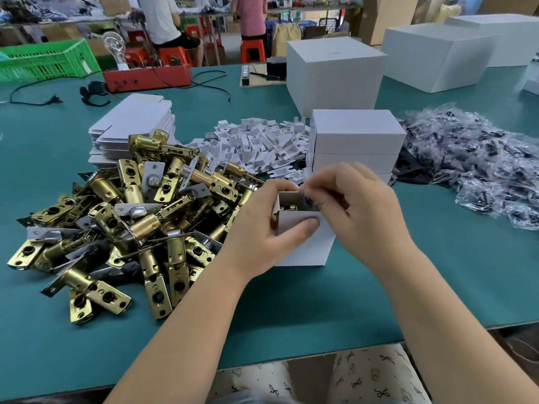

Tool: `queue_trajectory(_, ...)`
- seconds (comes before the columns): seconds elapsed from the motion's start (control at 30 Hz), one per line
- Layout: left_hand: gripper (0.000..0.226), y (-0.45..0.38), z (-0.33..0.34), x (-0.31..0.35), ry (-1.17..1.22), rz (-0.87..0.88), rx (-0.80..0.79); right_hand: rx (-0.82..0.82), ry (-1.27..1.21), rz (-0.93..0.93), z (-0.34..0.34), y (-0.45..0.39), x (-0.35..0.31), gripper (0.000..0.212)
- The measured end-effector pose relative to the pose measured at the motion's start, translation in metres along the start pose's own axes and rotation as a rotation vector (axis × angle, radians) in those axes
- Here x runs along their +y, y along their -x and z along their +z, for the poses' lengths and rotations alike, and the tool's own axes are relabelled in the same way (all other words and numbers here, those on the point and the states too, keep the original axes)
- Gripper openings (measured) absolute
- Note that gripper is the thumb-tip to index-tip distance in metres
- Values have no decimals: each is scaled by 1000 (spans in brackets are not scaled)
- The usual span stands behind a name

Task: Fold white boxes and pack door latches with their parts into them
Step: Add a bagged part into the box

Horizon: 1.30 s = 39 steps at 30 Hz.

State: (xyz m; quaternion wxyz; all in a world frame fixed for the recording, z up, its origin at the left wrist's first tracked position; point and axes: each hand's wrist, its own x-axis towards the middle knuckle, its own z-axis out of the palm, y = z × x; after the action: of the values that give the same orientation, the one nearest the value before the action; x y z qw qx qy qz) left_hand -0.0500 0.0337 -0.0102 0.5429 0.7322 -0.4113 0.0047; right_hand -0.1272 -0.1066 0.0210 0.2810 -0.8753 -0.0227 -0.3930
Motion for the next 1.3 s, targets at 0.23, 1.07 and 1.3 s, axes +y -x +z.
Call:
queue_trajectory(0.23, 42, 0, 1, 0, -42, 37, -3, -62, 73, -63, -13, 7, 12, 33)
queue_trajectory(1.07, 44, -18, -33, -8, 592, -569, 91, 27, -660, 756, 3, 31, 27, 28)
queue_trajectory(1.3, 50, -15, -30, -5, 940, -491, -17, -49, -727, 831, 12, 23, 13, 36)
